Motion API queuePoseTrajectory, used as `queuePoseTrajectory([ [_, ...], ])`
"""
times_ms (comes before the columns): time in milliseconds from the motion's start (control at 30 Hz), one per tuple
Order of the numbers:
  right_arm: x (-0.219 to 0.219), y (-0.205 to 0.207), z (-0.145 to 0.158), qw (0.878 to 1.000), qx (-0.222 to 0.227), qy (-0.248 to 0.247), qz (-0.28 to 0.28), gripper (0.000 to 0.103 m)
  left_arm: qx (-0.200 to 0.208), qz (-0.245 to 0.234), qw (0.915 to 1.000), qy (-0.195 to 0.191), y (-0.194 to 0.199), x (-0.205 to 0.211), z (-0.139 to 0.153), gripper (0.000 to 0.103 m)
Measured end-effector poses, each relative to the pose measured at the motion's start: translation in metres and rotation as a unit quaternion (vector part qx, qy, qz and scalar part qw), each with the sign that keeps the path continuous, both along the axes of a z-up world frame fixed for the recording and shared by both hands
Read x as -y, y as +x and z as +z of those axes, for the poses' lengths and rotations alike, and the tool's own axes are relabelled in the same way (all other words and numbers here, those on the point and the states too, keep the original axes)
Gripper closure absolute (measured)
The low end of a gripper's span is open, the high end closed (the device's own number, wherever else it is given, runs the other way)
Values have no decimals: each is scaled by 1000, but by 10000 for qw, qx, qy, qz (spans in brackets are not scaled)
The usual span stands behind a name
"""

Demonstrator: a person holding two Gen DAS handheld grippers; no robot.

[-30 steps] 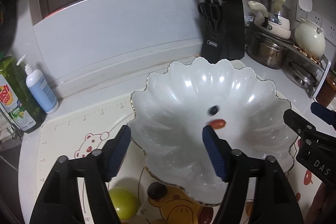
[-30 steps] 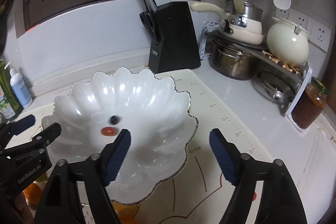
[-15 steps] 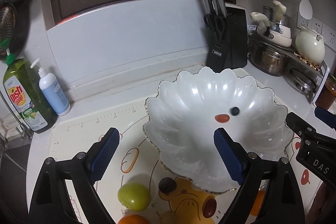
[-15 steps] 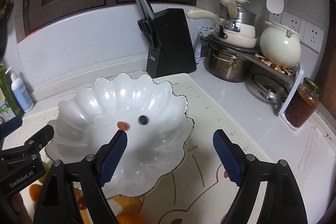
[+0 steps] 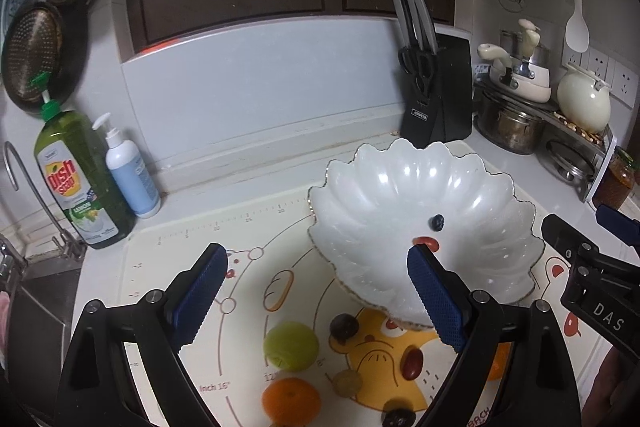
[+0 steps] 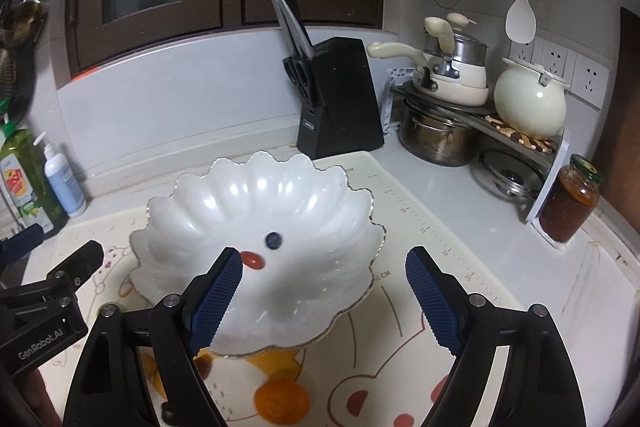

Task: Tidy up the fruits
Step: 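Withdraw both open tools from the bowl back over the mat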

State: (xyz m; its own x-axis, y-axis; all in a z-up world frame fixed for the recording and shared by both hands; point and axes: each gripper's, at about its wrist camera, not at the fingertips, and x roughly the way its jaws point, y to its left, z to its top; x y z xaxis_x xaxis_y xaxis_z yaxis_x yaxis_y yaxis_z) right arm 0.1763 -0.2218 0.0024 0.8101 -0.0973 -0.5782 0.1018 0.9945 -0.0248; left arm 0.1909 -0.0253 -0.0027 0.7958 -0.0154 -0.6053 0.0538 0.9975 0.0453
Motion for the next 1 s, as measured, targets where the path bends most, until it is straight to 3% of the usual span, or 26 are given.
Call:
queuePoseTrajectory([
  [367, -17, -21, -1, 10000, 11, 10, 77, 18, 31, 92, 9999, 69, -21, -17, 2, 10],
  [1000, -25, -46, -20, 9998, -106, -100, 106, 18, 15, 127, 9996, 255, -52, -24, -19, 9],
])
